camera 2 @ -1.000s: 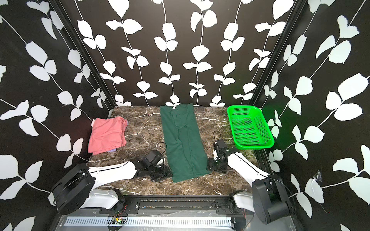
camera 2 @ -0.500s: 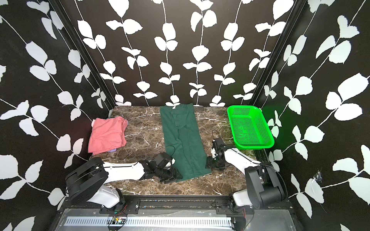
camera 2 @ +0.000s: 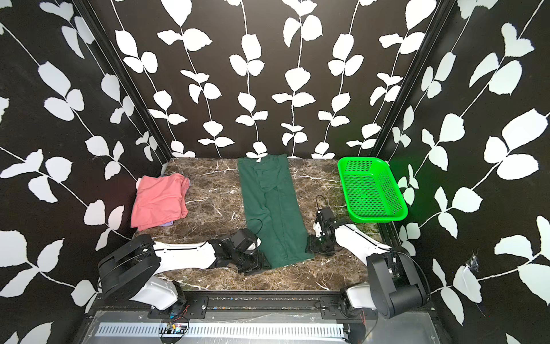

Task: Fold and stack t-shirts
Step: Fold the T-shirt.

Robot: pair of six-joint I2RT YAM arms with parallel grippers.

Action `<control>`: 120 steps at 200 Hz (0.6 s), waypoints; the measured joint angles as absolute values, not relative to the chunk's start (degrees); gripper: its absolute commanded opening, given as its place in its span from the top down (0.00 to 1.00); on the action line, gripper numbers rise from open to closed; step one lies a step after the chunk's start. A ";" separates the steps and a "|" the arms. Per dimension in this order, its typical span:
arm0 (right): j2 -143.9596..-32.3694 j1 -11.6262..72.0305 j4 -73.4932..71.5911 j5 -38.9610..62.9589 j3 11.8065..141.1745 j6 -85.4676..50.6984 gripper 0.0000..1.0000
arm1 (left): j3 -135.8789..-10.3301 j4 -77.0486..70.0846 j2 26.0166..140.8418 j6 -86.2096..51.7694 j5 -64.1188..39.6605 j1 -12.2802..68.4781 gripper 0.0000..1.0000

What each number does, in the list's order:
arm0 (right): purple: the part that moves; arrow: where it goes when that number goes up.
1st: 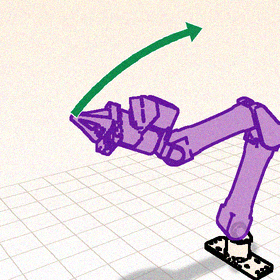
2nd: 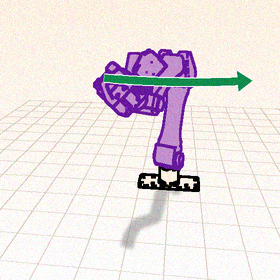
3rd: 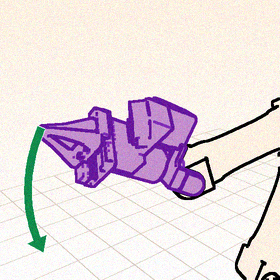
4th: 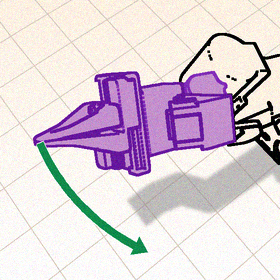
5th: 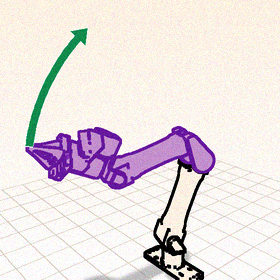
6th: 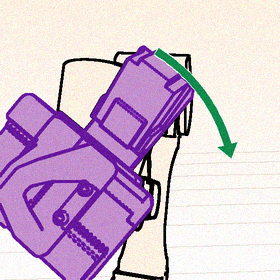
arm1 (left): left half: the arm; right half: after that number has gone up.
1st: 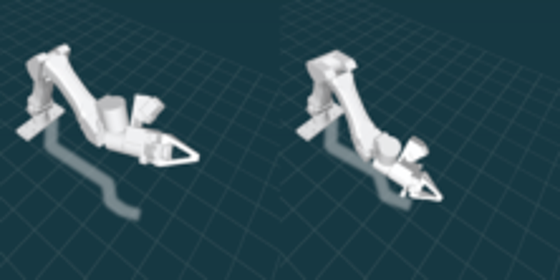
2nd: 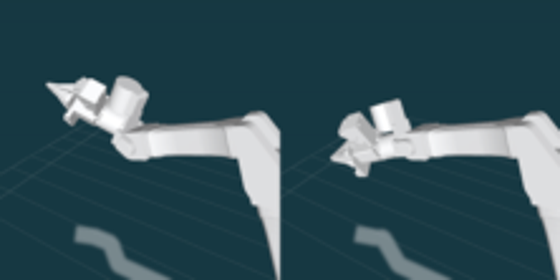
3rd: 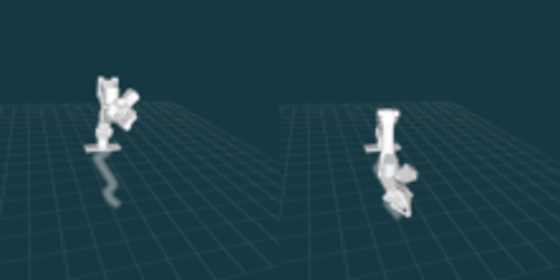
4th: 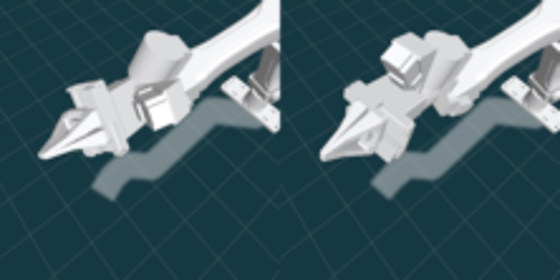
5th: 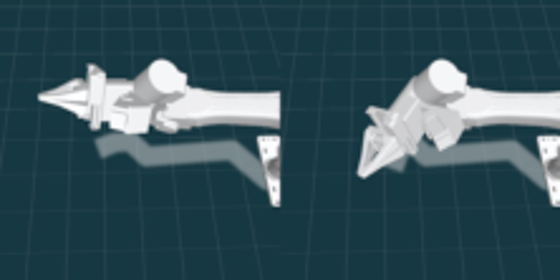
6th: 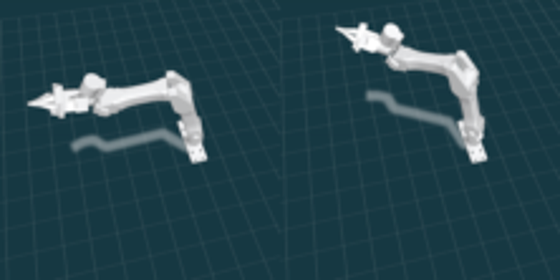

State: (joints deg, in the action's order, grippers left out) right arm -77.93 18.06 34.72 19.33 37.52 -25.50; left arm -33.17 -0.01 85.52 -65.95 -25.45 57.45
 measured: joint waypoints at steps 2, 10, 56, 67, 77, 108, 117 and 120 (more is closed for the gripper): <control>-77.95 18.06 34.72 19.31 37.50 -25.50 0.54 | -33.26 0.21 85.52 -65.95 -25.45 57.45 0.50; -78.08 18.04 34.54 19.18 37.41 -25.30 0.63 | -33.67 1.21 85.52 -65.91 -25.23 57.47 0.53; -79.13 18.15 34.50 20.49 37.01 -26.06 1.00 | -34.59 8.32 85.58 -65.28 -22.44 57.58 1.00; -79.18 18.28 34.54 20.86 36.99 -26.26 1.00 | -34.85 9.04 85.56 -65.19 -22.22 57.63 1.00; -79.18 18.35 34.57 21.41 36.99 -26.37 1.00 | -35.18 9.87 85.56 -65.01 -22.02 57.63 1.00; -78.56 18.39 36.03 22.06 37.08 -26.94 1.00 | -35.99 12.51 85.36 -64.49 -21.52 57.63 1.00; -77.49 18.52 36.95 22.50 37.10 -27.99 1.00 | -35.99 13.47 84.95 -64.47 -21.41 57.63 1.00; -77.08 18.59 37.23 22.65 37.10 -28.36 1.00 | -35.99 13.87 84.79 -64.47 -21.39 57.63 1.00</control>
State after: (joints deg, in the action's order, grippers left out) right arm -77.08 18.59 37.23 22.65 37.10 -28.36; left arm -35.99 13.87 84.79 -64.47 -21.39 57.63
